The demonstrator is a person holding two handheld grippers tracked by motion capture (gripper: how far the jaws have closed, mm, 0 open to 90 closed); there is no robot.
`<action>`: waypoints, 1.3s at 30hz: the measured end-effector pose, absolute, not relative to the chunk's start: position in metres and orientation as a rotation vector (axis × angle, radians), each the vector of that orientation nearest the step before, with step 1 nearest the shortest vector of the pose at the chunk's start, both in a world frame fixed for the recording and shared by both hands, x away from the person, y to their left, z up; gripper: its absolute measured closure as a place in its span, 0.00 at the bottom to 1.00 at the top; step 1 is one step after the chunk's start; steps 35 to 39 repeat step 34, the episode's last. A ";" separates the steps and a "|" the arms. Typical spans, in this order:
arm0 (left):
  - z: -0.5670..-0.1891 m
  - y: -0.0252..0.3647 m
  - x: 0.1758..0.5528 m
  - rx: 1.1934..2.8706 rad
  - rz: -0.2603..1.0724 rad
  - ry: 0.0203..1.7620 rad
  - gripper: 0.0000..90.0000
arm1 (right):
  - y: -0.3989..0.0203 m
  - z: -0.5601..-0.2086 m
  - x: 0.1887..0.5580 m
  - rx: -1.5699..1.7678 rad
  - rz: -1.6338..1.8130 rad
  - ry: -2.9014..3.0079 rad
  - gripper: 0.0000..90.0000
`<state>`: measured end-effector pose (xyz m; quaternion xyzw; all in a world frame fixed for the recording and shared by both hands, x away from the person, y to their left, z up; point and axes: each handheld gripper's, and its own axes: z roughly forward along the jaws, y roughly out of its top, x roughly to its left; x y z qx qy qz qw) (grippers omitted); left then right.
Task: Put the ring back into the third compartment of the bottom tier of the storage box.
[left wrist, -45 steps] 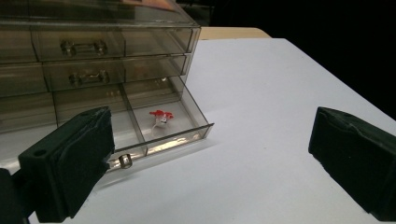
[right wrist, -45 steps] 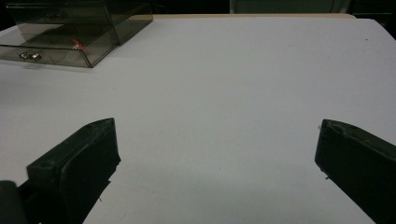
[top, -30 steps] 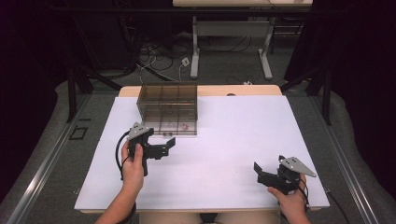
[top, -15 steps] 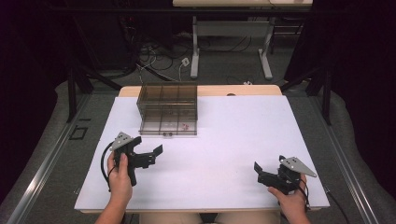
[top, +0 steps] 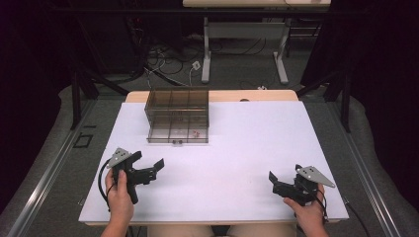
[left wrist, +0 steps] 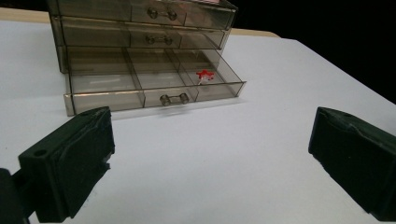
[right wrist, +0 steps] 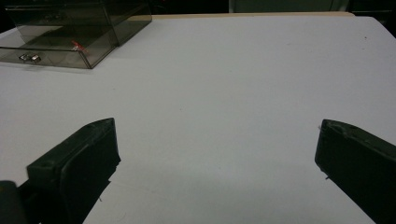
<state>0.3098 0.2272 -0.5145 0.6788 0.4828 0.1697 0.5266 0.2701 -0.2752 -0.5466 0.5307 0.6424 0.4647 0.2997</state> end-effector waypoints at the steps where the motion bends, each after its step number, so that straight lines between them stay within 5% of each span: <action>1: -0.515 0.228 0.309 1.624 0.408 1.156 0.01 | -0.275 -0.547 0.270 1.413 1.236 1.705 0.00; 39: -0.540 0.242 0.307 1.648 0.399 1.217 0.01 | -0.278 -0.549 0.274 1.411 1.232 1.712 0.00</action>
